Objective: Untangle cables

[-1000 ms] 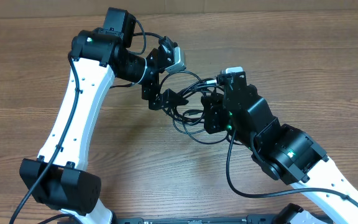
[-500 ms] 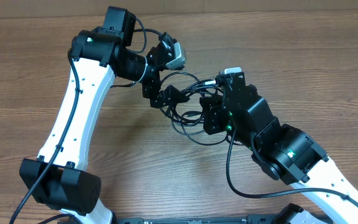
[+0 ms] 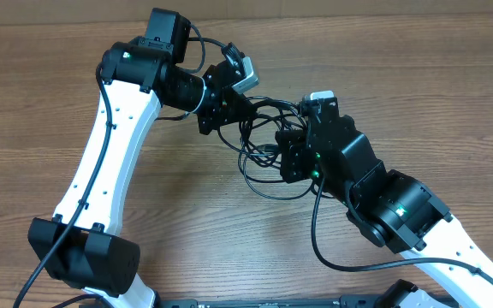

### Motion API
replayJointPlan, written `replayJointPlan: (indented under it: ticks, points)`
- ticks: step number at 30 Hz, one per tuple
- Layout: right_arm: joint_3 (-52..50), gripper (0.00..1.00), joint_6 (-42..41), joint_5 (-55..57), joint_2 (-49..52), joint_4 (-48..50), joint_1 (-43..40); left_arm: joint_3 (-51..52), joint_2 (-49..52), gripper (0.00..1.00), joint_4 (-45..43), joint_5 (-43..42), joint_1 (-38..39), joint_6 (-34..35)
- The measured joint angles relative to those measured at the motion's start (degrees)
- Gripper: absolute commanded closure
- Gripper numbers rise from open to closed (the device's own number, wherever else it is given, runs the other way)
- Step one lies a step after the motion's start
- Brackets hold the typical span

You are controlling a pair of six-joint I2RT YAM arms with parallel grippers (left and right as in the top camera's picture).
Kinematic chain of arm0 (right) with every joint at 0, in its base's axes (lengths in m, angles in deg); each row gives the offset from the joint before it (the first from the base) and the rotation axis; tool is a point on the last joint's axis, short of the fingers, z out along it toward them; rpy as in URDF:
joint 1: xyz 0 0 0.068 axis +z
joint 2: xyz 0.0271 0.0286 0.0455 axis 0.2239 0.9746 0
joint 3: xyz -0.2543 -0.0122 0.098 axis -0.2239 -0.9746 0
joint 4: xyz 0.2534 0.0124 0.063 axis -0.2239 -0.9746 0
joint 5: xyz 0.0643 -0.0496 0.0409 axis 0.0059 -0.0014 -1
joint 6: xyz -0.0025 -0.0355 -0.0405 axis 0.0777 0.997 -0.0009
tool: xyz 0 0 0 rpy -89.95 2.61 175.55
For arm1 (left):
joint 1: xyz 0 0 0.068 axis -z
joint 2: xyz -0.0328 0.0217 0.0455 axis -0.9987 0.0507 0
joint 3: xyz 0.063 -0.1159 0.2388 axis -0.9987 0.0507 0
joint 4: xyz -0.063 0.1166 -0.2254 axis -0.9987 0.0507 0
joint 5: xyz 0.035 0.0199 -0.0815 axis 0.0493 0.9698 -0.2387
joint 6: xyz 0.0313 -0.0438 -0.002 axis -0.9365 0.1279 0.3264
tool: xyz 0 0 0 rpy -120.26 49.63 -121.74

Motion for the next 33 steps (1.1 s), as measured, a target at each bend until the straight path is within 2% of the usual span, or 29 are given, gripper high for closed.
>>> replayJointPlan:
  ticks: [4, 5, 6, 7, 9, 10, 11, 13, 18, 21, 29, 33]
  points:
    - [0.0, 0.96, 0.0, 0.0, 0.0, 0.0, 0.0, 0.0, 0.0, 0.96, 0.0, 0.1, 0.0, 0.2]
    - [0.0, 0.93, 0.0, 0.0, 0.0, 0.0, 0.0, 0.0, 0.0, 0.96, 0.0, 0.1, 0.0, 0.3]
    - [0.0, 0.83, -0.1, 0.0, 0.0, 0.0, 0.0, 0.0, 0.0, 0.96, 0.0, 0.1, 0.0, 0.3]
    - [0.0, 0.65, -0.3, 0.0, 0.0, 0.0, 0.0, 0.0, 0.0, 0.96, 0.0, 0.3, 0.0, 0.5]
    - [0.0, 0.52, 0.0, -0.2, 0.0, -0.1, 0.0, 0.0, 0.0, 0.96, -0.7, 1.2, 0.0, 1.0]
    - [0.0, 0.42, 0.0, -0.3, 0.0, -0.2, 0.0, 0.0, 0.0, 0.96, -1.2, 2.0, 0.0, 1.4]
    - [0.0, 0.27, 0.0, -0.4, 0.0, -0.3, 0.0, 0.0, 0.0, 0.96, -1.9, 3.0, -0.1, 2.3]
    - [0.0, 0.16, 0.1, -1.2, 0.0, -0.7, 0.0, 0.0, 0.0, 0.96, -4.3, 6.2, -0.1, 5.7]
    - [0.0, 0.12, 0.2, -3.4, 0.0, -1.2, 0.0, 0.0, 0.0, 0.96, -7.3, 14.9, -0.3, 15.5]
    - [0.0, 0.12, 0.2, -3.4, 0.0, -1.8, 0.0, 0.0, 0.0, 0.96, -6.8, 17.0, -0.6, 17.8]
    - [0.0, 0.11, -1.0, 3.3, 0.0, -4.9, 0.0, 0.0, 0.0, 0.96, -2.5, 18.0, -0.7, 19.8]
    - [0.0, 0.11, -1.6, 7.7, 0.0, -7.3, 0.0, 0.0, 0.0, 0.96, -1.1, 13.7, -0.7, 18.6]
